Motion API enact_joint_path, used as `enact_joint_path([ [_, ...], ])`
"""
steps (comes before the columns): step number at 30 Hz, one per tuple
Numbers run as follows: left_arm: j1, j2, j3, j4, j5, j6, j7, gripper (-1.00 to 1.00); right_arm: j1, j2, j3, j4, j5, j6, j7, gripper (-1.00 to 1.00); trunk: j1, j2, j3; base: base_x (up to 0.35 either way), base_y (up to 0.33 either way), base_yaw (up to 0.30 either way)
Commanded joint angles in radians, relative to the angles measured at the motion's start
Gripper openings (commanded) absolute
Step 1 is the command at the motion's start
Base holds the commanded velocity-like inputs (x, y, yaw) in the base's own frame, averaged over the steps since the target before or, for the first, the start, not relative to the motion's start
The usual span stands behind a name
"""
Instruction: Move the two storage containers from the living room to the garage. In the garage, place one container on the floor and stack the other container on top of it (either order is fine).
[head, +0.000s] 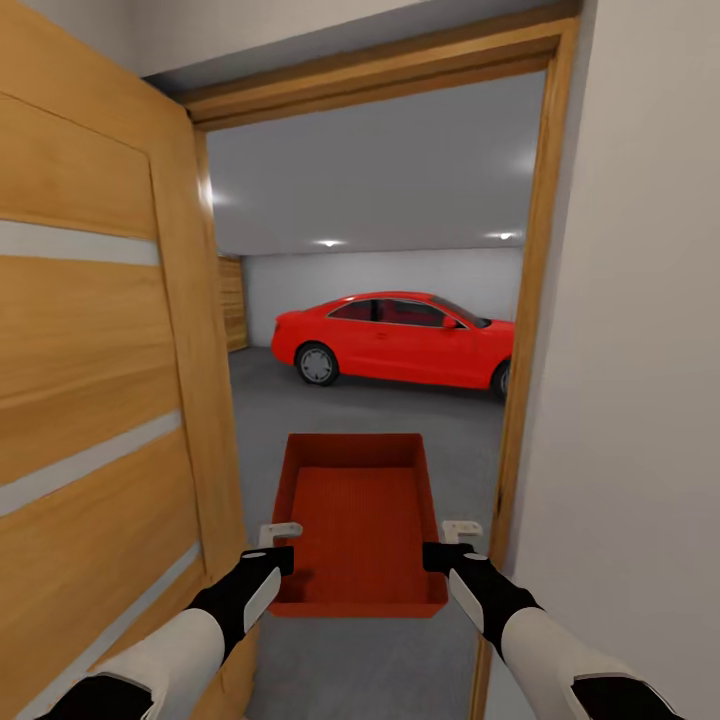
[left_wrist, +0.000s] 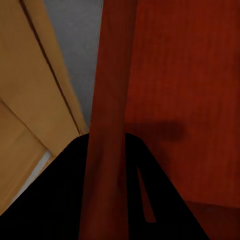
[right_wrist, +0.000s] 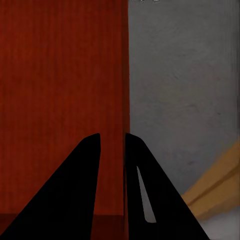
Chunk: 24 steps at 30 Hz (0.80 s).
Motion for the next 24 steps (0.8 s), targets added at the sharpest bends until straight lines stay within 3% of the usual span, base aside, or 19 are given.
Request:
enact_joint_path([
  [1,-0.001,0.045,0.045,-0.006,0.0,-0.035,0.007,-1.0,0.001,-0.003,-0.003,0.001,-0.017,0.005,0.002,-1.0,0.001,-0.001,0.0,0.23,0.224,-0.239],
  [18,-0.001,0.045,0.045,-0.007,-0.001,-0.035,0.006,-1.0,0.001,-0.003,-0.003,0.001,-0.017,0.003,0.002,-1.0,0.001,-0.001,0.006,0.23,0.224,-0.239],
  [24,-0.001,0.045,0.045,-0.007,-0.001,-0.035,0.006,-1.0,0.001,-0.003,-0.003,0.001,-0.016,0.003,0.002,-1.0,0.001,-0.001,0.006,0.23,0.224,-0.063],
])
